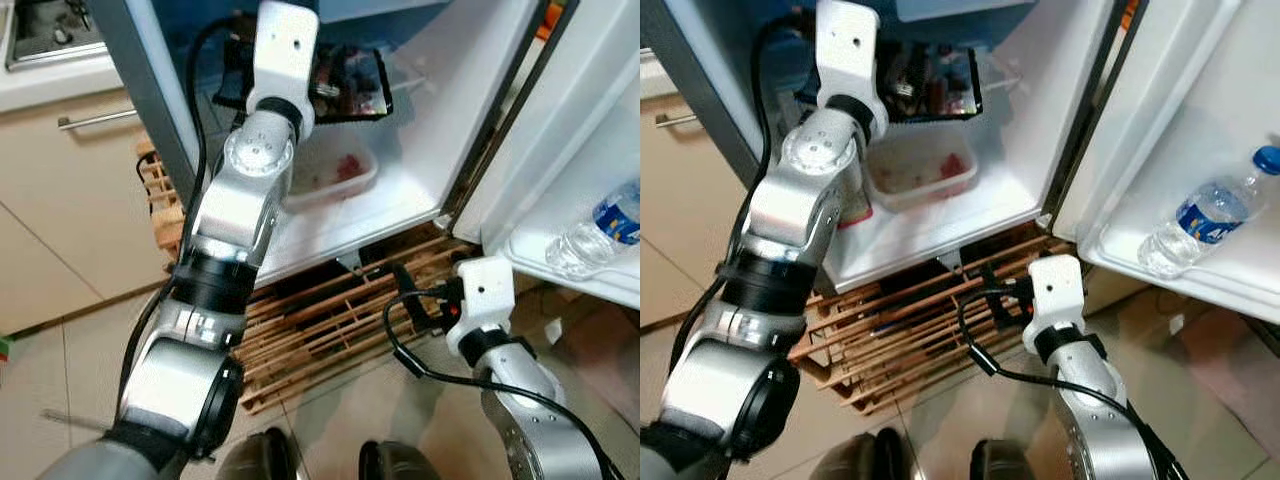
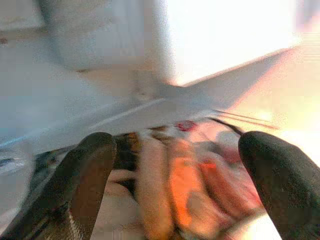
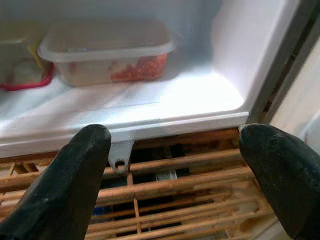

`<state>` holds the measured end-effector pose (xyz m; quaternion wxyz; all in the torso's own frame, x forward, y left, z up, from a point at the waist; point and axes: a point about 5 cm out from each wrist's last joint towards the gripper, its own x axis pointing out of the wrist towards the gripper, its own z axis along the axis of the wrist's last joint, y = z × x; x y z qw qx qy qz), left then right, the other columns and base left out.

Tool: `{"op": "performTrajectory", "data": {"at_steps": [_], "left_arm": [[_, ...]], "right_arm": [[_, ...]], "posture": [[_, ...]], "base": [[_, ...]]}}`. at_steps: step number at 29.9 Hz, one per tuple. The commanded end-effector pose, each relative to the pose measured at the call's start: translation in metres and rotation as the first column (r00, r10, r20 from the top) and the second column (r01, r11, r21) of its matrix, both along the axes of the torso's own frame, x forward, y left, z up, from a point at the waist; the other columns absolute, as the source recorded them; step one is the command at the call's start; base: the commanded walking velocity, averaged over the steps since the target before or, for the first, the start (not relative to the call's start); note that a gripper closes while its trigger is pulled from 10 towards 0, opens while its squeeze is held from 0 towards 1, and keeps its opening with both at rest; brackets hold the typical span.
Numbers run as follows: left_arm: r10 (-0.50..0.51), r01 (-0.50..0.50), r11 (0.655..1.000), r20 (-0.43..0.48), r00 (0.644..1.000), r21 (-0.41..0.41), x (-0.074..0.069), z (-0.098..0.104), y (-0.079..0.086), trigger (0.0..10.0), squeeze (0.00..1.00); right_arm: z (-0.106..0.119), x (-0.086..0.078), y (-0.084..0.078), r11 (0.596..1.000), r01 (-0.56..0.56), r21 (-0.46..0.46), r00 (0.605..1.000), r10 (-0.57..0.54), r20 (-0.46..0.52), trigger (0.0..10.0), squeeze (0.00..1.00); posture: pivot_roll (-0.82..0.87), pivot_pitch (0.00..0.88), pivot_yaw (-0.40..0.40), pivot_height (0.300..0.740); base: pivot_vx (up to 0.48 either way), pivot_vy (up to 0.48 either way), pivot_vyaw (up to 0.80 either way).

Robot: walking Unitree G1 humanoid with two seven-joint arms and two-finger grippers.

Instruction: Restocking fridge

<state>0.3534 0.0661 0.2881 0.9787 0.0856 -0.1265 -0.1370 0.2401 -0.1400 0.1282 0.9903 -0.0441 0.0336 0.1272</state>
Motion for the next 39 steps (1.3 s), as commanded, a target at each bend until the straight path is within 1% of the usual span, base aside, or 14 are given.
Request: {"op": "performTrajectory", "data": {"at_steps": [1, 5, 8, 10, 13, 20, 21, 22, 24, 25, 27, 31, 35, 39], "left_arm": [[-0.079, 0.079, 0.997, -0.011, 0.997, 0.009, -0.013, 0.001, -0.006, 10.0, 0.00], [-0.193, 0.192, 0.981, -0.009, 0.981, -0.034, -0.026, -0.005, -0.012, 10.0, 0.00], [-0.322, 0.322, 0.944, 0.009, 0.947, -0.072, -0.048, -0.023, -0.012, 10.0, 0.00], [-0.320, 0.318, 0.944, -0.008, 0.948, -0.084, -0.052, -0.033, -0.009, 10.0, 0.00], [-0.248, 0.241, 0.966, -0.079, 0.965, -0.090, -0.065, -0.069, 0.011, 10.0, 0.00], [-0.205, 0.204, 0.979, -0.074, 0.976, -0.024, -0.078, -0.099, 0.026, 10.0, 0.00], [-0.138, 0.133, 0.990, -0.153, 0.979, -0.038, -0.077, -0.121, 0.034, 10.0, 0.00], [-0.113, 0.105, 0.993, -0.191, 0.975, -0.054, -0.076, -0.130, 0.037, 10.0, 0.00], [-0.075, 0.073, 0.997, -0.203, 0.976, -0.018, -0.076, -0.138, 0.041, 10.0, 0.00], [-0.003, 0.010, 0.999, -0.224, 0.975, 0.030, -0.079, -0.156, 0.052, 10.0, 0.00], [0.048, -0.050, 0.999, -0.276, 0.960, 0.002, -0.082, -0.169, 0.061, 10.0, 0.00], [0.109, -0.140, 0.986, -0.277, 0.955, -0.095, -0.092, -0.171, 0.073, 10.0, 0.00], [0.134, -0.155, 0.985, -0.234, 0.963, -0.072, -0.089, -0.163, 0.081, 10.0, 0.00], [0.122, -0.138, 0.989, -0.220, 0.968, -0.061, -0.085, -0.162, 0.081, 10.0, 0.00]], "right_arm": [[0.002, 0.006, -0.006, 1.000, 0.024, 0.008, 1.000, -0.024, 0.017, 10.0, 0.00], [0.006, 0.015, -0.008, 0.999, 0.043, 0.009, 0.998, -0.044, 0.044, 10.0, 0.00], [0.010, 0.024, -0.015, 0.990, 0.128, 0.053, 0.987, -0.132, 0.087, 10.0, 0.00], [0.011, 0.026, -0.017, 0.986, 0.150, 0.071, 0.983, -0.156, 0.098, 10.0, 0.00], [0.013, 0.034, -0.019, 0.972, 0.197, 0.125, 0.969, -0.213, 0.128, 10.0, 0.00], [0.006, 0.036, -0.016, 0.966, 0.212, 0.151, 0.964, -0.232, 0.128, 10.0, 0.00], [0.003, 0.036, -0.015, 0.965, 0.216, 0.149, 0.964, -0.235, 0.125, 10.0, 0.00], [0.001, 0.035, -0.015, 0.965, 0.217, 0.147, 0.964, -0.236, 0.124, 10.0, 0.00], [-0.001, 0.035, -0.015, 0.964, 0.221, 0.151, 0.963, -0.240, 0.120, 10.0, 0.00], [-0.006, 0.035, -0.018, 0.956, 0.239, 0.170, 0.961, -0.259, 0.102, 10.0, 0.00], [-0.009, 0.034, -0.022, 0.946, 0.257, 0.196, 0.957, -0.278, 0.087, 10.0, 0.00], [-0.022, 0.014, -0.034, 0.951, 0.251, 0.182, 0.958, -0.271, 0.093, 10.0, 0.00], [-0.036, -0.003, -0.042, 0.963, 0.241, 0.122, 0.967, -0.249, 0.047, 10.0, 0.00], [-0.040, -0.004, -0.045, 0.966, 0.232, 0.111, 0.971, -0.236, 0.028, 10.0, 0.00]], "posture": [[-0.12, 0.064, -0.038, 0.740], [-0.11, 0.048, -0.033, 0.740], [-0.09, 0.028, -0.025, 0.740], [-0.08, 0.018, -0.020, 0.740], [-0.05, 0.000, -0.005, 0.740], [-0.03, 0.000, 0.003, 0.740], [-0.03, 0.000, 0.006, 0.740], [-0.03, 0.000, 0.006, 0.740], [-0.04, 0.000, 0.006, 0.740], [-0.04, 0.000, 0.010, 0.740], [-0.04, 0.000, 0.014, 0.740], [-0.06, 0.000, 0.021, 0.740], [-0.05, 0.000, 0.013, 0.740], [-0.05, 0.000, 0.008, 0.740]], "base": [[0.000, 0.000, 0.00], [0.000, 0.000, 0.00], [0.000, 0.000, 0.00], [0.000, 0.000, 0.00], [0.000, 0.000, 0.00], [0.000, 0.000, 0.00], [0.000, 0.000, 0.00], [0.000, 0.000, 0.00], [0.000, 0.000, 0.00], [0.000, 0.000, 0.00], [0.000, 0.000, 0.00], [0.000, 0.000, 0.00], [0.000, 0.000, 0.00], [0.000, 0.000, 0.00]]}}
